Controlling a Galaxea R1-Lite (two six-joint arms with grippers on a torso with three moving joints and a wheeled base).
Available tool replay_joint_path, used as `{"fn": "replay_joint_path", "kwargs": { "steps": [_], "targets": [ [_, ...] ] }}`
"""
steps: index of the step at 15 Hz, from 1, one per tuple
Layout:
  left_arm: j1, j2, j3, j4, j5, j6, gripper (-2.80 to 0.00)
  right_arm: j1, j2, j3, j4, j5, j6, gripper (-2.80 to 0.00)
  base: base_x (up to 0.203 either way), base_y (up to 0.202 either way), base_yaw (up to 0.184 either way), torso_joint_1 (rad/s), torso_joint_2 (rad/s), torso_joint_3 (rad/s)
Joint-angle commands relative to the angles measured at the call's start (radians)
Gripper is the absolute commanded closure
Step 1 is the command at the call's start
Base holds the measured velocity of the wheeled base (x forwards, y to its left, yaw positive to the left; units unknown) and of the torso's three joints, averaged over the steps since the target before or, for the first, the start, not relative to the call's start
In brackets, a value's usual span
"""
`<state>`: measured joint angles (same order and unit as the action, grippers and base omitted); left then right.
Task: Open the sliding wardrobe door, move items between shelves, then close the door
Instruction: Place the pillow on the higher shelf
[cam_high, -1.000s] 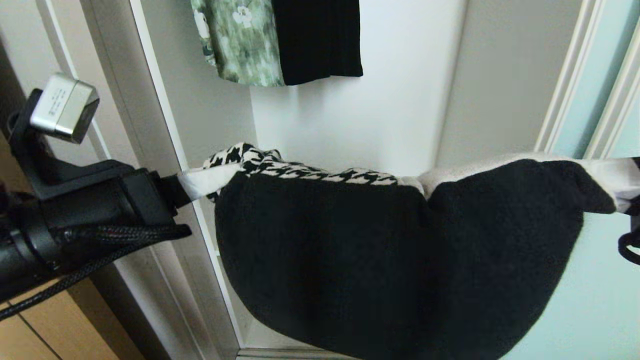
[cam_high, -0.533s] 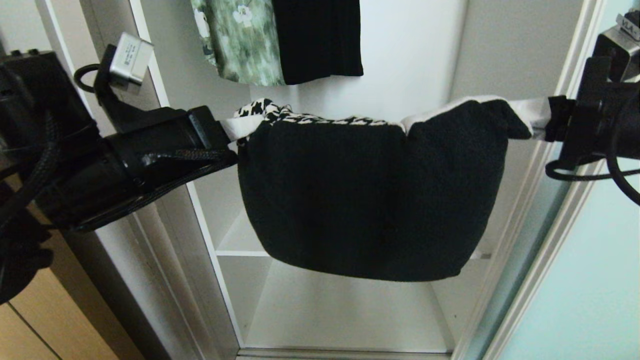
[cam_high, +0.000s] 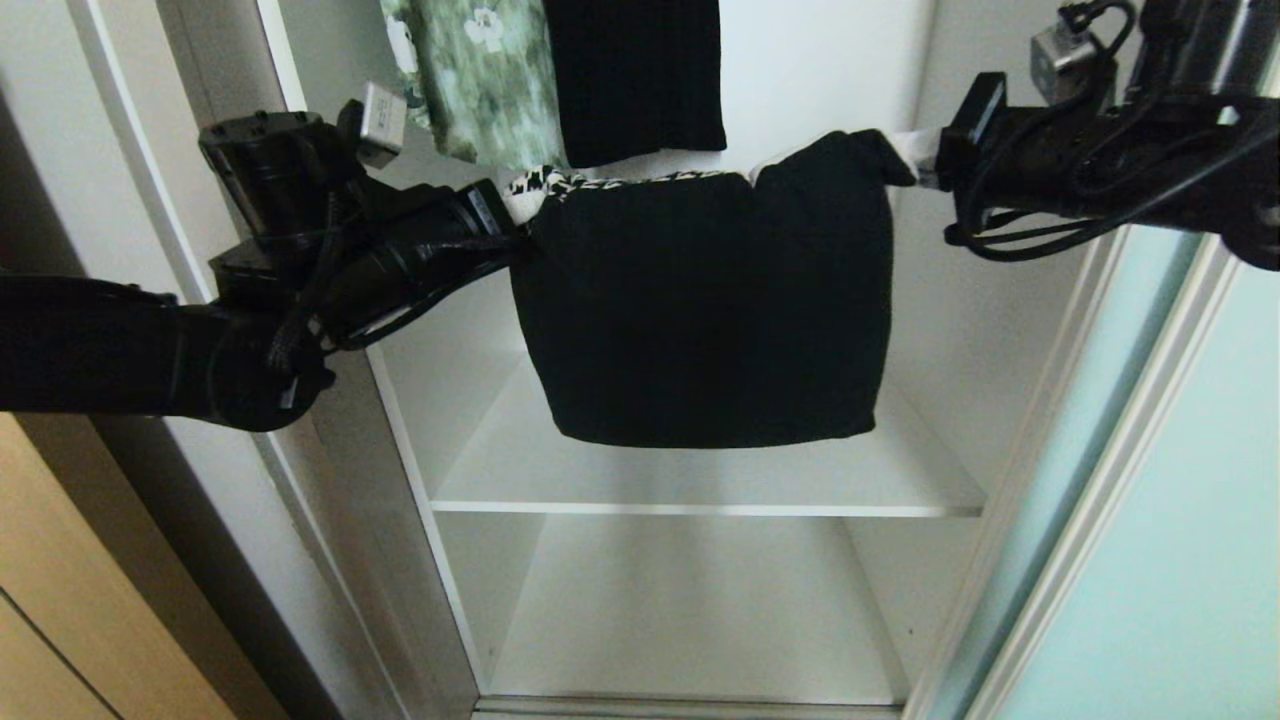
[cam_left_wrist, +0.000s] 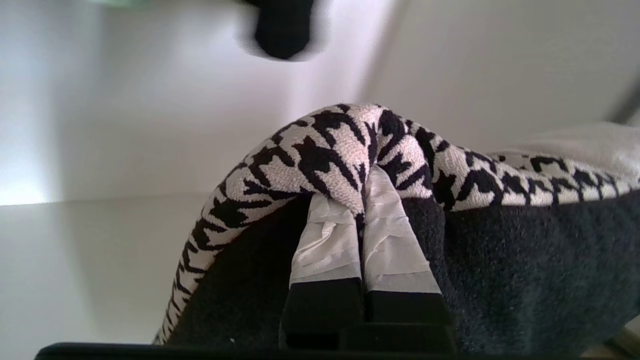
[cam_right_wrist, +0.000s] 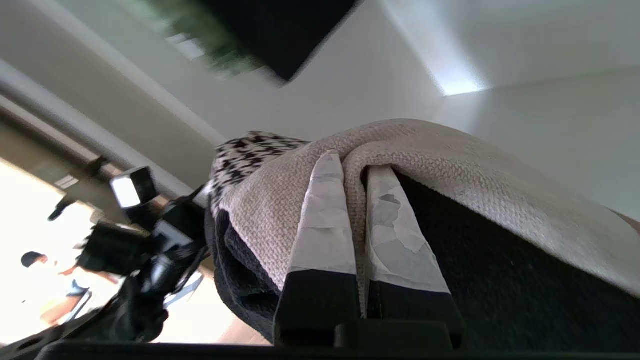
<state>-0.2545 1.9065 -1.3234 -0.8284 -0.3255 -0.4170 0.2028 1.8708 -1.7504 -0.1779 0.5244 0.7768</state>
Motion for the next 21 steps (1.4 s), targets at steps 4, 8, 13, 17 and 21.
{"fn": "replay_joint_path", "kwargs": {
  "steps": [4,8,13,17,21],
  "targets": [
    [0.038,0.319,-0.061,-0.102,0.003,0.002,0.00,-0.041,0.343,-0.068,-0.082,0.021,-0.001,0.00,0.000,0.000,0.000,0.000,0.00,0.000],
    [0.040,0.370,0.022,-0.137,-0.003,-0.007,0.00,-0.073,0.394,0.051,-0.103,0.068,-0.052,0.00,0.000,0.000,0.000,0.000,0.00,0.000],
    [0.038,0.250,0.308,-0.109,-0.142,-0.006,0.00,-0.089,0.321,0.258,-0.109,0.110,-0.103,0.00,0.000,0.000,0.000,0.000,0.00,0.000],
    [0.057,0.362,0.093,0.098,-0.072,0.006,0.00,-0.099,0.463,0.120,-0.103,0.088,-0.095,0.00,0.000,0.000,0.000,0.000,0.00,0.000],
    [0.069,0.474,-0.116,0.196,0.050,0.020,0.00,-0.098,0.612,-0.040,-0.097,0.026,-0.092,0.00,0.000,0.000,0.000,0.000,0.00,0.000]
  ]
}}
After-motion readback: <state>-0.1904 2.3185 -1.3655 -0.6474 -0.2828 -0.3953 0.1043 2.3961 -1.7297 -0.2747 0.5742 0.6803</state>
